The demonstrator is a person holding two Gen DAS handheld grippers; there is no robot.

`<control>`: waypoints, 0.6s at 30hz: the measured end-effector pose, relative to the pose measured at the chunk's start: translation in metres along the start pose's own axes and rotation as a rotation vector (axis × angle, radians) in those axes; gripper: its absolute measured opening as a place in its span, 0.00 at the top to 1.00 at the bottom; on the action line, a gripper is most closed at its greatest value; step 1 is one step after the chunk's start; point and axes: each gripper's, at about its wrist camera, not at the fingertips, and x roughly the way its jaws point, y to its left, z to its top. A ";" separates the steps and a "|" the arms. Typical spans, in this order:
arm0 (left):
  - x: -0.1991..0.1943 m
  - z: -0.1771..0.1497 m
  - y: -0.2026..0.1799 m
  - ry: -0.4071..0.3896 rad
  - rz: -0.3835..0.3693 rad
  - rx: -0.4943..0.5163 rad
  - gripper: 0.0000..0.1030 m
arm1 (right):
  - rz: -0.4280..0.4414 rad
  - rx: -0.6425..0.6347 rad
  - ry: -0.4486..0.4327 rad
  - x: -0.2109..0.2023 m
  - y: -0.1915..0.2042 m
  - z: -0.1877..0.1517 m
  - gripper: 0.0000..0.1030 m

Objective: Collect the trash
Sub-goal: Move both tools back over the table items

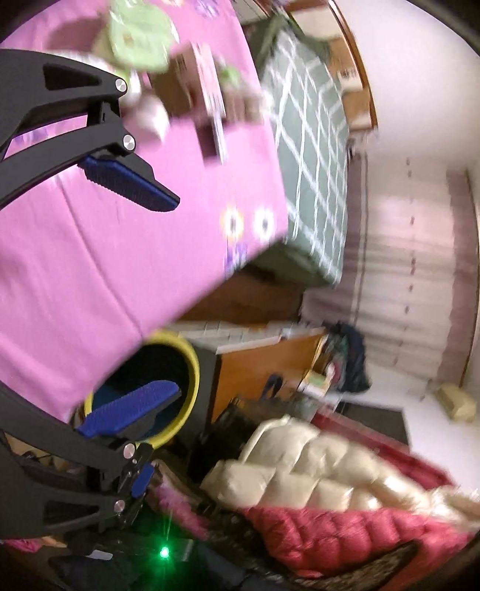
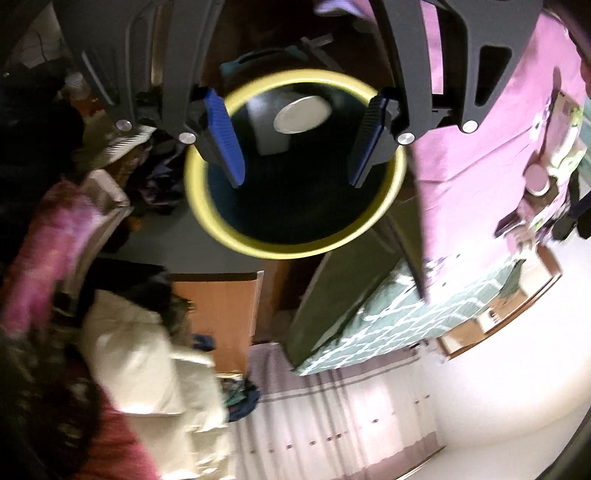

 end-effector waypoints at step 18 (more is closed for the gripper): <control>-0.094 -0.035 0.264 -0.143 0.514 -0.205 0.09 | 0.235 -0.262 0.016 0.027 0.202 0.023 0.45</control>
